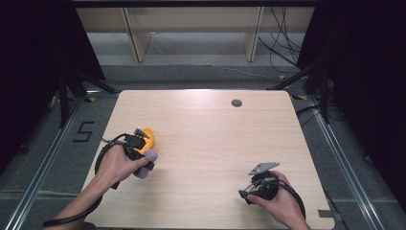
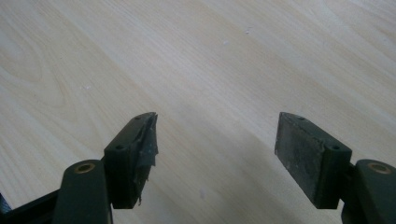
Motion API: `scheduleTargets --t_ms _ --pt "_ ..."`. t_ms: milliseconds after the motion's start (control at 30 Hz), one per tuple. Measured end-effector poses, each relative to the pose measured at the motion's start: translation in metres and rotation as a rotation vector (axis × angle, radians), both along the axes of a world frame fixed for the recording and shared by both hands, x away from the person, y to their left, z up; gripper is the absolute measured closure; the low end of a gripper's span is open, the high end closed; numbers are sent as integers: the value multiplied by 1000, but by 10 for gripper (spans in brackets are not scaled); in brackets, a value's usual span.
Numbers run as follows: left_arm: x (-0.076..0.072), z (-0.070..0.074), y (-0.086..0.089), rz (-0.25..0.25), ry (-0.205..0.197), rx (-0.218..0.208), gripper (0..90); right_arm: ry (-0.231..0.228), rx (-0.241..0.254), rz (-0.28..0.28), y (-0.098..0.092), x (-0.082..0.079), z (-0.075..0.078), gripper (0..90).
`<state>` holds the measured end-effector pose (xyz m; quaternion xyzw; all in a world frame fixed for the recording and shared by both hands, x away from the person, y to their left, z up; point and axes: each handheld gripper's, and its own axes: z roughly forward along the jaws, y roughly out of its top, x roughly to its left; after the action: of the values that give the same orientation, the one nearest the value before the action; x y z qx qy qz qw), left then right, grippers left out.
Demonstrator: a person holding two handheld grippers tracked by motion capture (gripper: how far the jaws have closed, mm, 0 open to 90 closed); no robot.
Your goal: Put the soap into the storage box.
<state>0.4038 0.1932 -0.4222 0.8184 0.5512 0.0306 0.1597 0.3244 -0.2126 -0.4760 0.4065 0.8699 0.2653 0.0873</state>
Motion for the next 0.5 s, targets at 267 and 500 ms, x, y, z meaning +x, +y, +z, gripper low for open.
scheduleTargets --t_ms 267,500 --pt "9 10 4 4 -16 -6 489 -3 -2 5 0 0 0 304" --pt "17 15 7 1 -21 -13 489 -2 2 2 0 0 0 303"
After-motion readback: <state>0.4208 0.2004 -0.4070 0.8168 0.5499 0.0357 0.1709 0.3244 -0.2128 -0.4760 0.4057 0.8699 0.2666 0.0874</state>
